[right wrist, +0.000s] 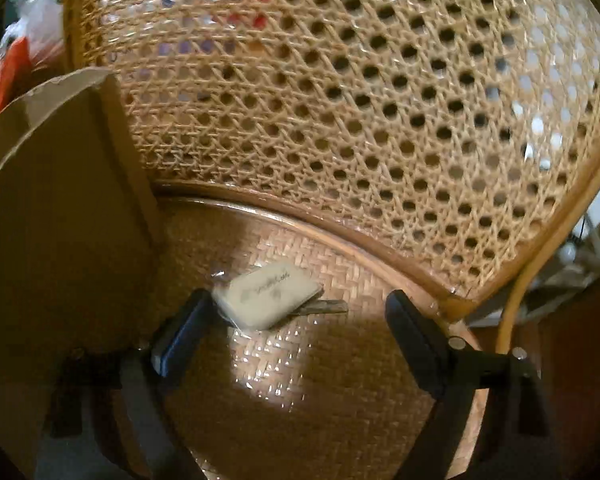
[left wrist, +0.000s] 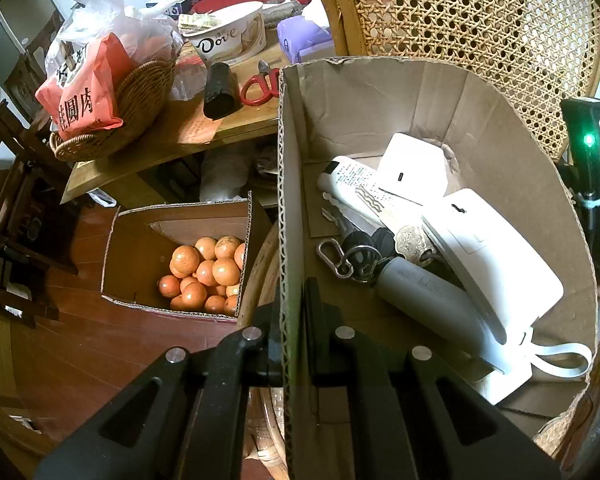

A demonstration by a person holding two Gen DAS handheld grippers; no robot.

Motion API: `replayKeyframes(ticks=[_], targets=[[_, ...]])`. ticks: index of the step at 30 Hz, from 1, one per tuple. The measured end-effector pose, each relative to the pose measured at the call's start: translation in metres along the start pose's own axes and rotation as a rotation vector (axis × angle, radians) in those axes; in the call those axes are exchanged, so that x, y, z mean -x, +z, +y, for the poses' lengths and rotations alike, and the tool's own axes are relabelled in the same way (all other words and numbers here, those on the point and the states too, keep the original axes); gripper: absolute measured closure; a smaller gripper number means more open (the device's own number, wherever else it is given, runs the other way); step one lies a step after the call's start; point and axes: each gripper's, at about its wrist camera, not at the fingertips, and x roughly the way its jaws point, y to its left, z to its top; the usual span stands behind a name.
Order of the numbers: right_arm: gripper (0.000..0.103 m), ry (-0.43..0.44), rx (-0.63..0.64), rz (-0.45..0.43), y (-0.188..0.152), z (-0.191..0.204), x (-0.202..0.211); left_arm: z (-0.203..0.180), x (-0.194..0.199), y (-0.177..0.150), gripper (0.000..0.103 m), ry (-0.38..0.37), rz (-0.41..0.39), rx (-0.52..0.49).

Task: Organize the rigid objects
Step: 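Move the right gripper to the black car key and close on it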

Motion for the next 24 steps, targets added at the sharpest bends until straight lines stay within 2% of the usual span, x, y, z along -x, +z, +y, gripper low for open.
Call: replayKeyframes(ticks=[3,6,12,14,16,19,24], targets=[[0.023,0.064,-0.013,0.011,-0.001,0.001,0.001,0.000,0.000,0.000,0.097,0.000,0.000,-0.001],[0.023,0.054,-0.019,-0.025,-0.001,0.004,0.004,0.000,0.000,0.000,0.097,0.000,0.000,0.000],[0.023,0.089,-0.113,-0.017,-0.001,-0.005,0.003,0.000,0.000,0.000,0.097,0.002,0.002,-0.003],[0.023,0.085,-0.114,0.002,-0.004,-0.005,0.003,0.000,0.000,-0.001,0.097,0.004,0.003,-0.007],[0.030,0.089,-0.112,0.009,-0.005,-0.004,0.001,0.000,0.000,-0.001,0.097,0.004,0.004,-0.009],[0.030,0.066,-0.111,0.006,-0.005,-0.004,-0.001,0.000,0.000,-0.001,0.097,0.005,0.005,-0.009],[0.030,0.078,-0.092,0.005,-0.006,0.008,0.007,0.001,0.000,-0.001,0.097,0.003,0.007,-0.006]])
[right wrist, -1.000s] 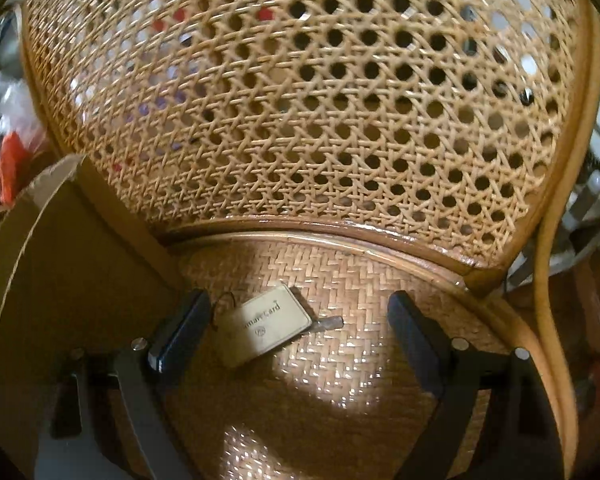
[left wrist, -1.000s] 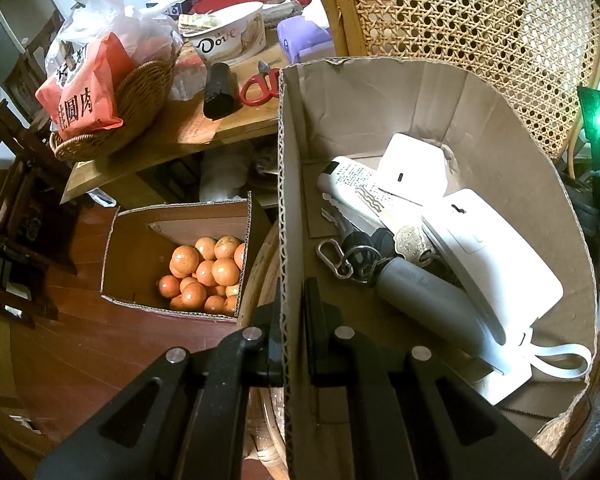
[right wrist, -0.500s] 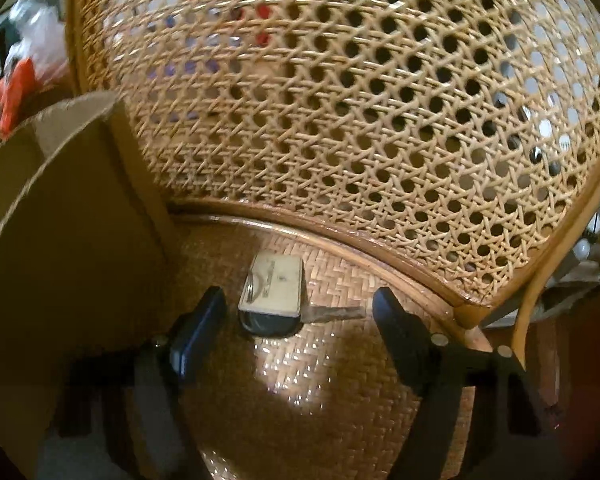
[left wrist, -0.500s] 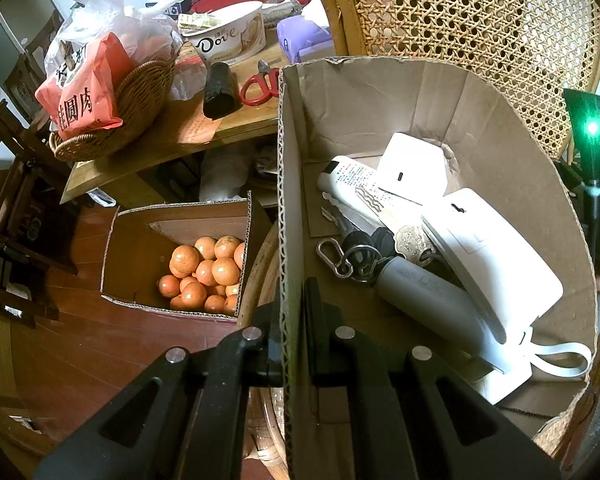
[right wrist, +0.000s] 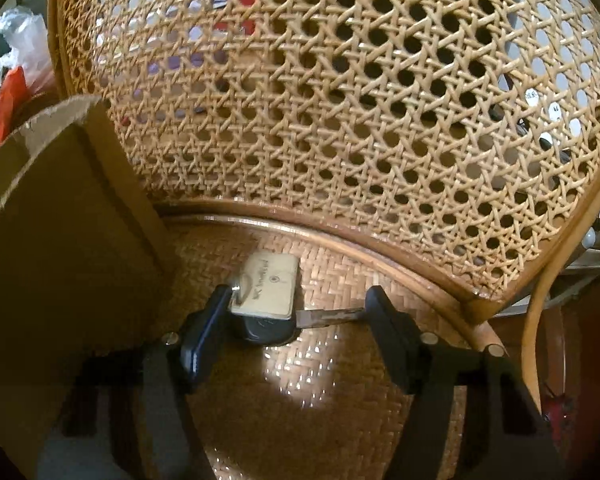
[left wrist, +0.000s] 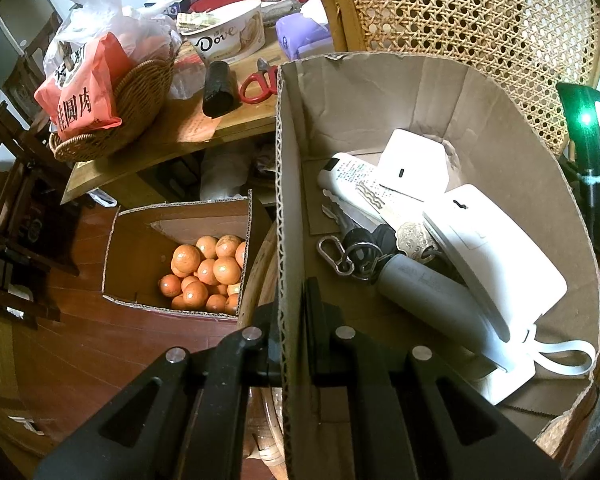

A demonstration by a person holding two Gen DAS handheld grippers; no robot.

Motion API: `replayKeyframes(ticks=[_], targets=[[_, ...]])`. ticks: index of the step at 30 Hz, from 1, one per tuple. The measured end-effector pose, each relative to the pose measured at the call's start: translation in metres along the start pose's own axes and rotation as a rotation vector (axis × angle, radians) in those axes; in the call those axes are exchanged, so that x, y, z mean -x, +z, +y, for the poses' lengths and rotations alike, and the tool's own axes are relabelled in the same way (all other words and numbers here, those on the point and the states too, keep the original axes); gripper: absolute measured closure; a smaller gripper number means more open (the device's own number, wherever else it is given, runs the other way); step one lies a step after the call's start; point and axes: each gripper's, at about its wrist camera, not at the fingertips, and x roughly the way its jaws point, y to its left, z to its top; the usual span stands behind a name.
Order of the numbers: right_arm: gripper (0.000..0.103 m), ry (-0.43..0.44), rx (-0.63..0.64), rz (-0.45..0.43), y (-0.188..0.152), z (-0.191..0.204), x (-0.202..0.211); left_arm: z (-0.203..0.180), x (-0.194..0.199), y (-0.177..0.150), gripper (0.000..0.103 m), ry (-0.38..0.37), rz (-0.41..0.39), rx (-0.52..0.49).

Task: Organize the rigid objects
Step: 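Move the right gripper to the black car key and close on it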

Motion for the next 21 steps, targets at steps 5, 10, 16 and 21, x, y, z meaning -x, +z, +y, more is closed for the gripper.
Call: replayKeyframes(ticks=[5,10,16,21], targets=[[0.030,0.009,-0.027,0.001,-0.007,-0.005,0.010,0.000,0.001,-0.001,0.097,0.002,0.000,0.000],[0.030,0.028,-0.075,-0.001,-0.017,-0.016,0.020,0.000,0.000,-0.001,0.097,0.002,0.001,0.000],[0.030,0.054,-0.143,-0.009,-0.020,-0.044,0.028,-0.001,0.000,0.000,0.097,0.001,0.002,-0.001],[0.030,0.088,-0.176,-0.025,-0.031,-0.066,0.045,-0.001,-0.002,0.000,0.097,0.001,0.005,-0.003]])
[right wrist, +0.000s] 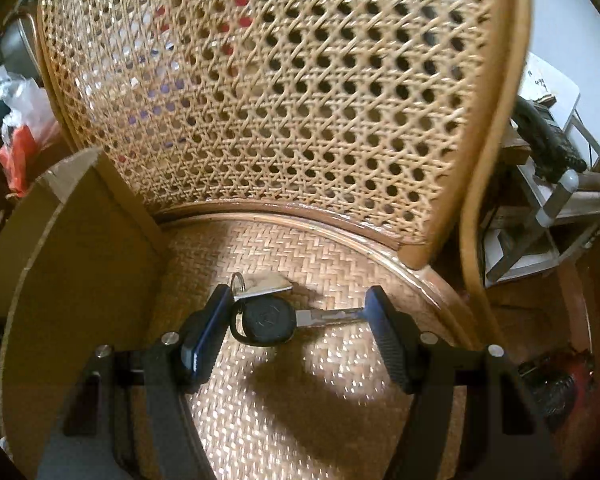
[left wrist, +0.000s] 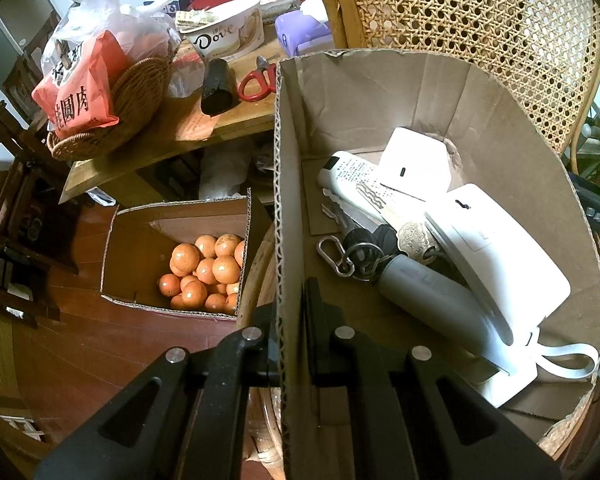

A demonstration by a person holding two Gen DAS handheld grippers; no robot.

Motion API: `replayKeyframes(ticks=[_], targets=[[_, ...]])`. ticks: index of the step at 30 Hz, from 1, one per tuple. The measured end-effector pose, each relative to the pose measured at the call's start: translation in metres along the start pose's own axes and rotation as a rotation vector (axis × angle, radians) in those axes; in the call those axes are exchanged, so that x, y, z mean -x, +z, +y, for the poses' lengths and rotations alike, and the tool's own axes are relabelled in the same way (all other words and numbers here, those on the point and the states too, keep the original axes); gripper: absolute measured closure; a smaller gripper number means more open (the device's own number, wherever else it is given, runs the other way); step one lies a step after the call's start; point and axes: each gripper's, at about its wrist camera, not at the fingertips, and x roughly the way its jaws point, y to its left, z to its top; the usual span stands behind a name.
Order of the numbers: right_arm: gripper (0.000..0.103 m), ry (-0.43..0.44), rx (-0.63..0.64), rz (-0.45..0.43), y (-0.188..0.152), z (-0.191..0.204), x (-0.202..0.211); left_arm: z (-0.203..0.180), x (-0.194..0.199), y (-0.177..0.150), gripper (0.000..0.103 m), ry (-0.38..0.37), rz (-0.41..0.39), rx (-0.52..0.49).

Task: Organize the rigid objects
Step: 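Move the right gripper to the black car key and close on it, then carry the black car key with the right gripper into the box and release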

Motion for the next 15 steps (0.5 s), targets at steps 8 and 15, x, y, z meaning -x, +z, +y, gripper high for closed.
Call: replayKeyframes(ticks=[8,15], targets=[[0.030,0.018,-0.021,-0.009,0.004,-0.018,0.031,0.000,-0.001,0.000,0.097,-0.002,0.000,0.006],[0.030,0.064,-0.045,-0.052,0.021,-0.013,0.051,0.001,-0.001,0.000,0.098,0.000,-0.001,0.005]])
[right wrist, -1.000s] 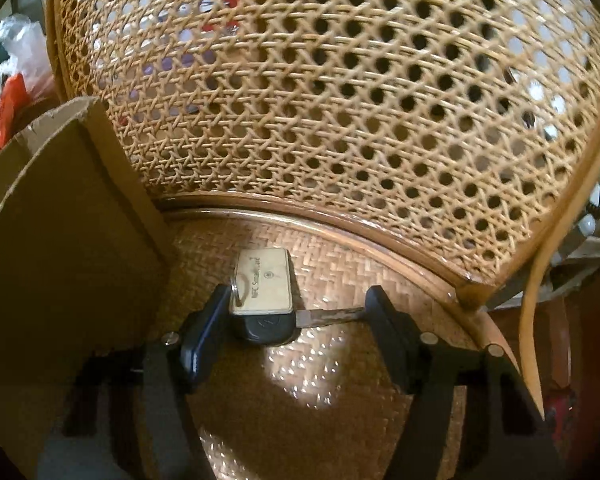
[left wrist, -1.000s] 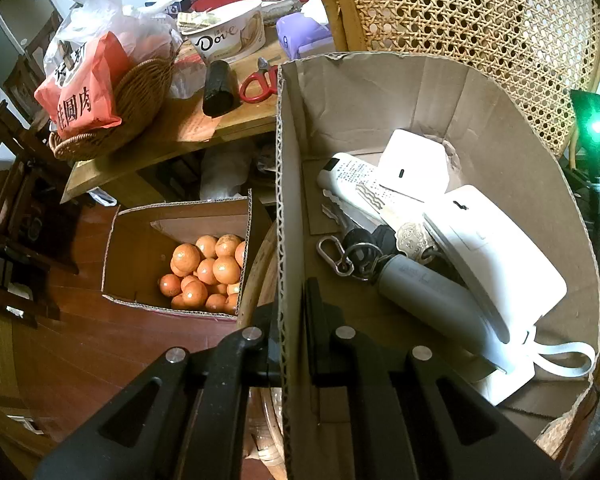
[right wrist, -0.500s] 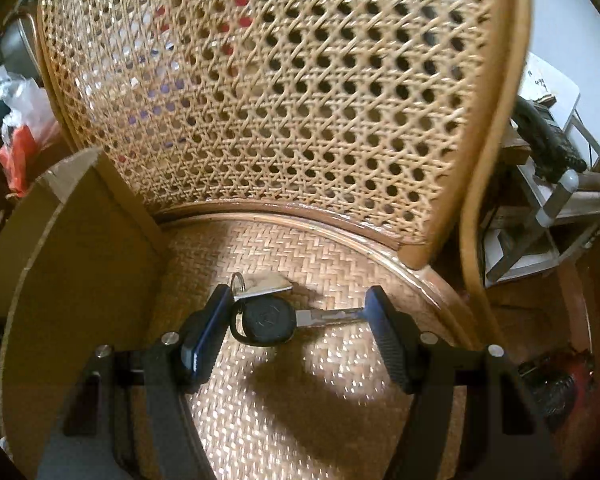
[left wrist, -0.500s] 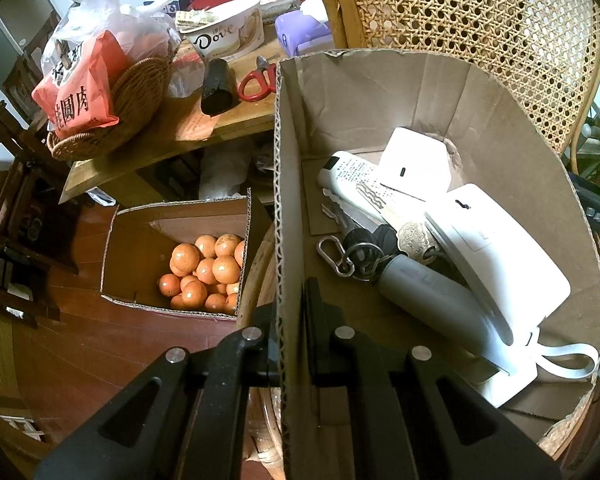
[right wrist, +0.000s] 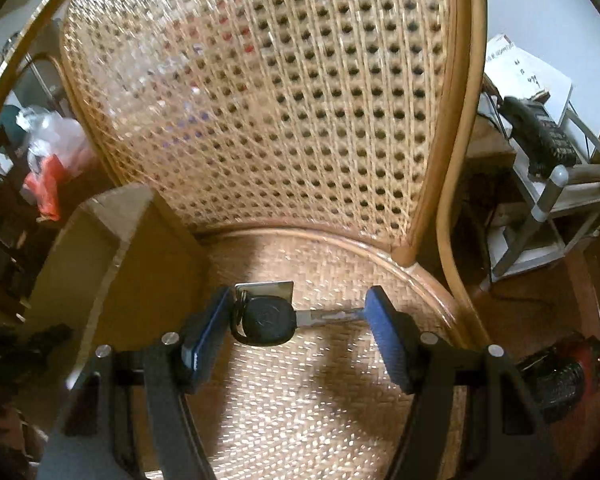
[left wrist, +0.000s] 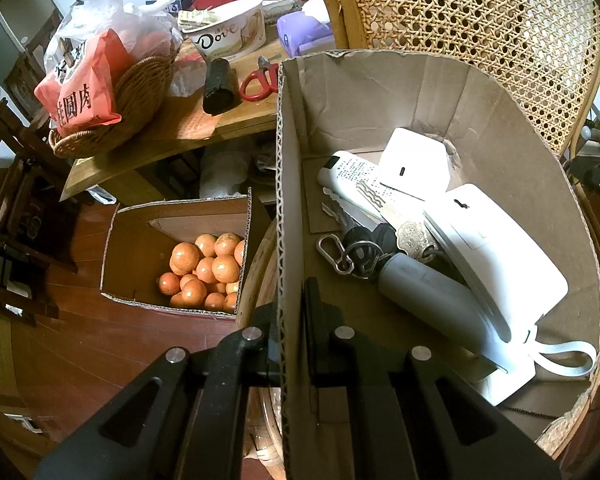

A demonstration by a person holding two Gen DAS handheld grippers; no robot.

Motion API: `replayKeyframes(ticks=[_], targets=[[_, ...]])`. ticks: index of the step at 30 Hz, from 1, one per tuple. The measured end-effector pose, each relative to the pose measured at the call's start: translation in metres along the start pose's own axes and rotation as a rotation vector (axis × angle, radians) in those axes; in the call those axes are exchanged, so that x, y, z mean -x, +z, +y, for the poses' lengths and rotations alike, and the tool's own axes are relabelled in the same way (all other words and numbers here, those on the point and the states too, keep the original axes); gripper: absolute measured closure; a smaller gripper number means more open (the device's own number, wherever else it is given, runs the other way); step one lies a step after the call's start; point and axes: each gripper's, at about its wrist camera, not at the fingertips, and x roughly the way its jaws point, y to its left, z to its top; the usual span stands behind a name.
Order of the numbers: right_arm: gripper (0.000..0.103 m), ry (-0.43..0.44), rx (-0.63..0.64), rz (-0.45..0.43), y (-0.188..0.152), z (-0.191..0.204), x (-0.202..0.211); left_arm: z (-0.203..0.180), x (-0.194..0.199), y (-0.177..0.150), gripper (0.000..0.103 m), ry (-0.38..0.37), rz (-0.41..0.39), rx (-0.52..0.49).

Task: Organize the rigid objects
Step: 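Carry the black car key with the right gripper into the box and release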

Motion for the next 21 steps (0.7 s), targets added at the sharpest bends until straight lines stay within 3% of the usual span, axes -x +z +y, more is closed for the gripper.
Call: replayKeyframes(ticks=[9,14,17,21], targets=[[0.030,0.140,0.053,-0.140,0.019,0.046,0.054,0.000,0.004,0.000,0.098,0.007,-0.009,0.007],[0.030,0.201,0.158,-0.153,0.017,0.091,0.070,0.001,0.006,0.000,0.098,0.002,-0.016,0.008],[0.030,0.186,0.261,-0.120,0.008,0.118,0.063,0.002,0.006,0.001,0.098,-0.004,-0.019,0.012],[0.030,0.095,0.411,-0.061,-0.008,0.149,0.047,0.002,0.009,-0.001,0.098,-0.011,-0.025,0.012]])
